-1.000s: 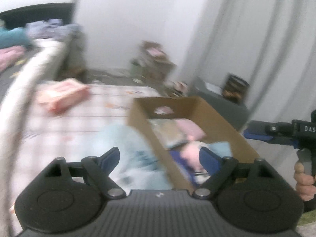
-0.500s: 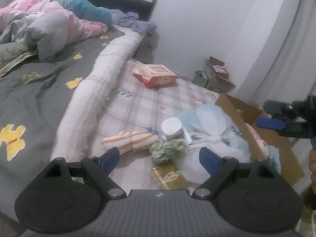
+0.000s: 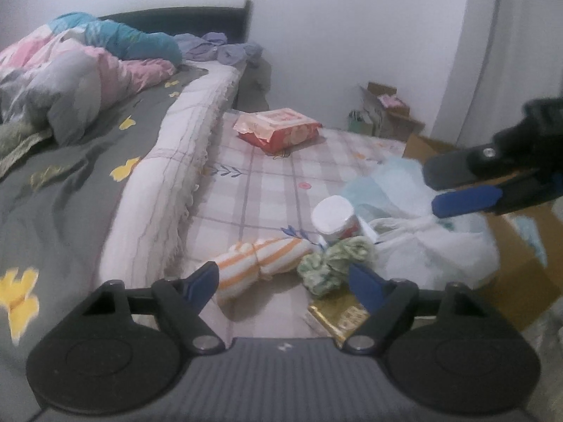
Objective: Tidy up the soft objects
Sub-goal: 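Move the left tool to the orange-striped towel roll and grasp it, then grasp the towel roll with the right tool beside the left tool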
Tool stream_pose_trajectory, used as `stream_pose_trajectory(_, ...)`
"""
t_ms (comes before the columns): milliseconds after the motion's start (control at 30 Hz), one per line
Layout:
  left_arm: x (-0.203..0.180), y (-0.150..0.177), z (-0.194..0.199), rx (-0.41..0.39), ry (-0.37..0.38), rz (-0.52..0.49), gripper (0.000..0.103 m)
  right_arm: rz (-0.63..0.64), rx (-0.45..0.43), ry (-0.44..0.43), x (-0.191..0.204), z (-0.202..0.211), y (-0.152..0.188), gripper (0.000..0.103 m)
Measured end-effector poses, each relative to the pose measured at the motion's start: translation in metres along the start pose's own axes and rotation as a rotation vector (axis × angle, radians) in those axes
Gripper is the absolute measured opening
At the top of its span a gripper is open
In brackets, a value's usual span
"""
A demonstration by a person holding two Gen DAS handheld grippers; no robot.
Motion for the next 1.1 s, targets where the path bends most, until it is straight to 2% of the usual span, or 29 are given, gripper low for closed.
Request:
stream_pose_trajectory(67, 0.005, 0.000, -0.017, 0.029, -0.002, -0.041, 0.075, -0.011, 0.013, -0.006, 0.000, -0.008, 0.003, 0.062)
stream_pose_trajectory(333, 0.018, 0.021, -0.078, 0.188, -0.023, -0.233, 0.064, -0.081, 0.049, -0.033, -0.002, -0.040, 0.014, 0.062)
stream_pose_trajectory(500, 0.023, 0.030, -0.084, 0.224, -0.074, -0.253, 0.058, -0.103, 0.066, -0.043, -0.001, -0.053, 0.018, 0.062)
stream_pose_trajectory(567, 0.025, 0.030, -0.081, 0.228, -0.087, -0.241, 0.047, -0.106, 0.070, -0.046, -0.001, -0.056, 0.018, 0.062)
stream_pose_trajectory(600, 0.027, 0.031, -0.079, 0.231, -0.090, -0.238, 0.047, -0.107, 0.073, -0.047, 0.000, -0.058, 0.019, 0.062)
stream_pose_trajectory(767, 0.030, 0.035, -0.064, 0.239, -0.095, -0.190, 0.040, -0.127, 0.090, -0.058, 0.000, -0.065, 0.027, 0.062)
stream_pose_trajectory(833, 0.031, 0.038, -0.054, 0.242, -0.089, -0.138, 0.038, -0.135, 0.097, -0.062, 0.002, -0.067, 0.032, 0.062)
stream_pose_trajectory(1000, 0.038, 0.048, -0.025, 0.259, -0.031, 0.087, 0.037, -0.139, 0.120, -0.074, 0.007, -0.070, 0.043, 0.062)
stream_pose_trajectory(1100, 0.040, 0.063, -0.011, 0.273, 0.031, 0.238, 0.037, -0.132, 0.139, -0.075, 0.010, -0.074, 0.052, 0.062)
Point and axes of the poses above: each gripper's, at about its wrist camera, not at the fingertips, and z roughly against the way its jaws point, x to its left, y to its underside, the point moved 10 cm from there along -z, roughly the way its jaws point, and after that the axes turned 12 degrees about -x, right-handed, at the moved point
